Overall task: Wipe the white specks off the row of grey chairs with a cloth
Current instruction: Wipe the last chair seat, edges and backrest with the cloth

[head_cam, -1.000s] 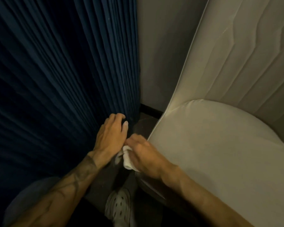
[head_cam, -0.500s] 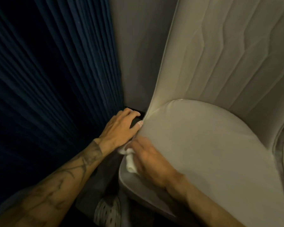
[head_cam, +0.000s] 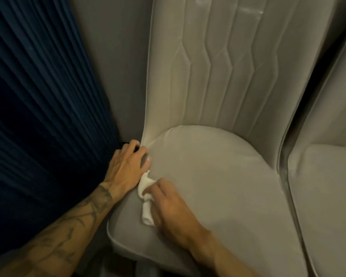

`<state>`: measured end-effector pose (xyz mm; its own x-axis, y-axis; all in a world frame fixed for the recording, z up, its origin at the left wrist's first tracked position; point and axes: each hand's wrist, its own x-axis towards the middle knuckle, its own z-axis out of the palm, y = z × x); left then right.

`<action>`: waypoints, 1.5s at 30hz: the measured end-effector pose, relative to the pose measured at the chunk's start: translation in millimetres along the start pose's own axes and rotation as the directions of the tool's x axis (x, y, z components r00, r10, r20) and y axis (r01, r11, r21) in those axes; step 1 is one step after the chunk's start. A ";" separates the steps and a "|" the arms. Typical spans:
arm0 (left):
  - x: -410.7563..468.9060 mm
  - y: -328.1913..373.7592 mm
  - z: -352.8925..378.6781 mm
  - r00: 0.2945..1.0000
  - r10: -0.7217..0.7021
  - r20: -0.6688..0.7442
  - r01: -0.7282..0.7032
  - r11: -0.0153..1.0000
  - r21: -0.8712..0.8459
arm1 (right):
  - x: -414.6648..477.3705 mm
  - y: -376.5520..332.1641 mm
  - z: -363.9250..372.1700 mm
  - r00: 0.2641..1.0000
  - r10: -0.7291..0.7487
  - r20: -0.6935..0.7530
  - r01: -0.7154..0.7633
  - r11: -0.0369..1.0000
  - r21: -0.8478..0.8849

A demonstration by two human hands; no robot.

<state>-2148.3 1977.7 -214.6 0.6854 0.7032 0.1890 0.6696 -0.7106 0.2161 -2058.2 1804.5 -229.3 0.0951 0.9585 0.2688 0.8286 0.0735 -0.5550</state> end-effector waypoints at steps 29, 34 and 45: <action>259.1 38.9 -93.7 0.639 0.105 -0.762 -0.356 0.918 -0.173 | 212.4 160.8 -207.1 0.484 -0.198 -0.852 -0.240 0.906 -0.347; 278.5 50.2 -97.7 0.580 0.062 -0.813 -0.357 0.916 -0.184 | 188.8 186.7 -261.7 0.570 -0.267 -0.777 -0.324 0.796 -0.511; 283.1 48.9 -90.7 0.574 0.090 -0.814 -0.315 0.942 -0.118 | 222.4 170.0 -330.4 0.552 -0.361 -0.752 -0.321 0.740 -0.591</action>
<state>-1947.5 2144.0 -63.7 0.2209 0.3571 0.9075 0.3806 -0.8883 0.2569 -1713.9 1939.2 -3.8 0.1681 0.2950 0.9406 0.9089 -0.4158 -0.0320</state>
